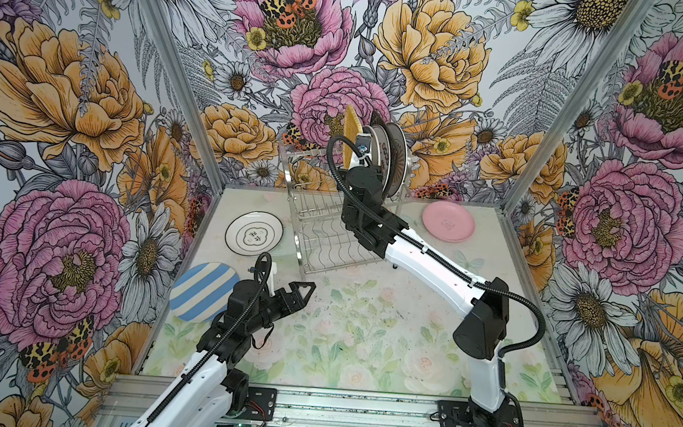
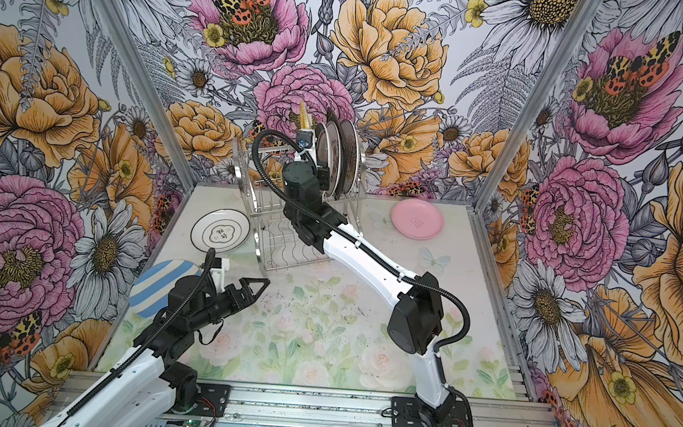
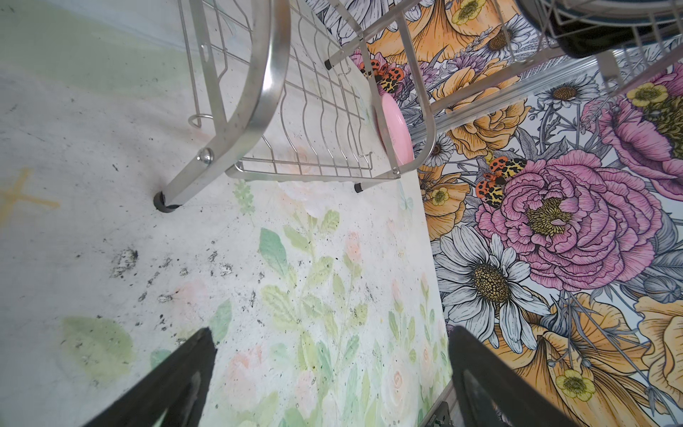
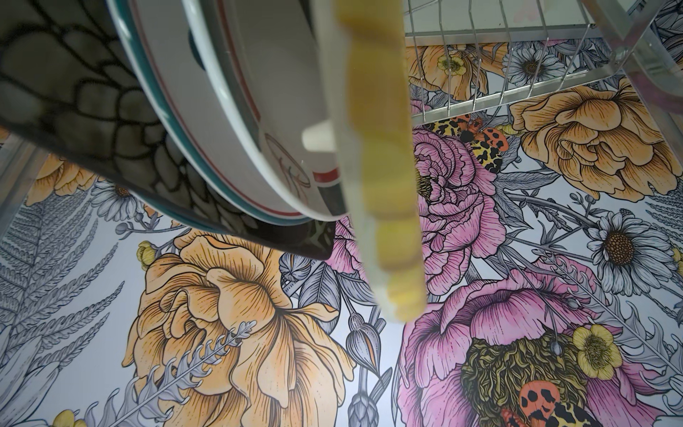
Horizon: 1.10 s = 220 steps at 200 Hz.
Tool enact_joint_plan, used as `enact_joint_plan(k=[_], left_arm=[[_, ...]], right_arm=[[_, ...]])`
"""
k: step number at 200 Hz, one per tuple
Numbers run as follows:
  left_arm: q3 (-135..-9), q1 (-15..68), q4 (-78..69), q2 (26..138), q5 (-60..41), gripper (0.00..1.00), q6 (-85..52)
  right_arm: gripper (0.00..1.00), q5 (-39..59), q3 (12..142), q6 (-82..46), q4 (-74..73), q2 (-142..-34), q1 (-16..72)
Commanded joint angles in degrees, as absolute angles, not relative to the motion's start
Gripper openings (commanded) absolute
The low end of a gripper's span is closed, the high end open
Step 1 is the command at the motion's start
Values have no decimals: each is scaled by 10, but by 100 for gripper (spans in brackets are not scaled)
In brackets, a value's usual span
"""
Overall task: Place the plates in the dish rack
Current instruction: 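Lower the yellow tray into the rack slot beside the plates with the right gripper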
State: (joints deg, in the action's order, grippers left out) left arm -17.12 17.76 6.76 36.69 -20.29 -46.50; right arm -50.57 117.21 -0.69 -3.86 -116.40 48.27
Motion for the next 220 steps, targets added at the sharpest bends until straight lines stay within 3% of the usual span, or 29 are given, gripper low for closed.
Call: enact_joint_plan(k=[1,81,220], left_arm=[[-164,176,74,356,-190,99,-464],[-165,176,80,351,-189,99,-465],[-169,176,93,336,-186,99,-468]], right_arm=[[0,-504,1191,-23,-62,-1168,478],[0,-502,1179,-34,-49,-1163,477],[28,-497,1152,-33,-48,-1125,478]])
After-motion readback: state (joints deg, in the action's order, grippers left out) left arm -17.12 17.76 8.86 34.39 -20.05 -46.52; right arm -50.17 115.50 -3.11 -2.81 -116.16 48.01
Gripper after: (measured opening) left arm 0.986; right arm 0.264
